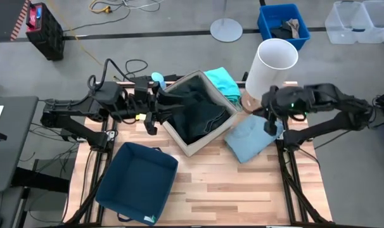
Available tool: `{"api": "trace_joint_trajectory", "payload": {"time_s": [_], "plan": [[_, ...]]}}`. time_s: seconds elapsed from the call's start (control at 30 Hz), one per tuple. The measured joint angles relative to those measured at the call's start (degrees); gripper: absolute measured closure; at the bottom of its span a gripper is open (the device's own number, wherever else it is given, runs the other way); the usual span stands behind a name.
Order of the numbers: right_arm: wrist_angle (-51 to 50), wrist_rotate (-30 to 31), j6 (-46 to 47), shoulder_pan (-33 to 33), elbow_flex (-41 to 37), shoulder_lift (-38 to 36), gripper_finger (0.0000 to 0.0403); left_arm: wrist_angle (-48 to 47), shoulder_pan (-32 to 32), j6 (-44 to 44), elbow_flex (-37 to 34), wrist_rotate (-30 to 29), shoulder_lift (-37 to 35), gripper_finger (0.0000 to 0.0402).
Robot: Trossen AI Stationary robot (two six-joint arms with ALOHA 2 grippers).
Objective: Sort clothes
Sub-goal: Put the blue pants into the blue white laundry organizer
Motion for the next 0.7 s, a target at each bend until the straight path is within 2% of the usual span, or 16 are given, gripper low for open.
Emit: {"api": "trace_joint_trajectory", "payload": {"time_s": [0.2,0.37,0.5,0.7], "plan": [[4.0,2.17,15.18,6.91,-16.02,-6.93,0.0364,-1.8,0.0,0.27,0.0,-2.03,0.0,0.0228],[5.15,2.6,24.44,10.9,-25.35,-9.7,0.0355,-2.65,0.0,0.25,0.0,-2.79,0.0,0.0228],[5.42,2.56,22.79,13.96,-30.61,-10.31,0.0318,-3.71,0.0,0.19,0.0,-3.74,0.0,0.0228],[8.17,2.56,15.8,17.52,-36.03,-8.01,0.0216,-3.73,0.02,-0.12,0.0,-4.11,0.0,0.0228]]}}
